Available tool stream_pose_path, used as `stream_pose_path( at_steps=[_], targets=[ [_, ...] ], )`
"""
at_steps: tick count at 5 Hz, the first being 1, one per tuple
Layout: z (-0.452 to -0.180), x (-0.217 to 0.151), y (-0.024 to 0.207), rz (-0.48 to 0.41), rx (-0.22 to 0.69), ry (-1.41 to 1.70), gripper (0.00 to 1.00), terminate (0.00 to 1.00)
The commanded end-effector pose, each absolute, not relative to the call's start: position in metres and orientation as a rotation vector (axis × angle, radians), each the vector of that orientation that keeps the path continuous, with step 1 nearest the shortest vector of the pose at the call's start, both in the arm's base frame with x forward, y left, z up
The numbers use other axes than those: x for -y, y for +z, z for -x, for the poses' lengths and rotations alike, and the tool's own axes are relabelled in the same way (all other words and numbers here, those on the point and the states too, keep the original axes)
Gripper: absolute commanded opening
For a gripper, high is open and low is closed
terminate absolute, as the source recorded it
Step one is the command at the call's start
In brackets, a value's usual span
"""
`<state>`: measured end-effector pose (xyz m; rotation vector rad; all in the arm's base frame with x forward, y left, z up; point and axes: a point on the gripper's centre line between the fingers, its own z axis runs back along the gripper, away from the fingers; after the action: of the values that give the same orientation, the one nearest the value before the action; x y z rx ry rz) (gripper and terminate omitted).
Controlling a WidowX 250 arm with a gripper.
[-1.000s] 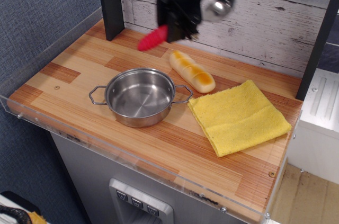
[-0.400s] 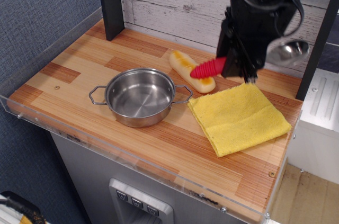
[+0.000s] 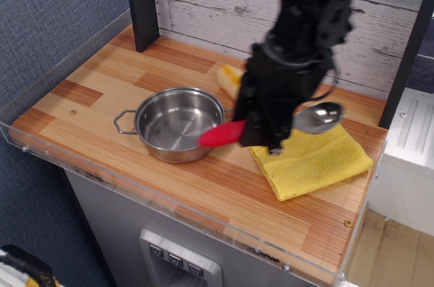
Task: Move the red spoon and place it onto the yellow towel
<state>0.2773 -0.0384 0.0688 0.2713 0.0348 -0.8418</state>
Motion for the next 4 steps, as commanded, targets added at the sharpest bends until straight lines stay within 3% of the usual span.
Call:
stream_pose_path(
  at_steps=[1,3,4],
  targets=[
    [-0.256,0.023,0.064,-0.253,-0.036,-0.816,0.00,0.00],
    [-0.257,0.024,0.053,-0.247,-0.074,-0.826,0.00,0.00],
    [-0.257,0.027,0.053,-0.244,-0.096,-0.822,1.00,0.00]
  ],
)
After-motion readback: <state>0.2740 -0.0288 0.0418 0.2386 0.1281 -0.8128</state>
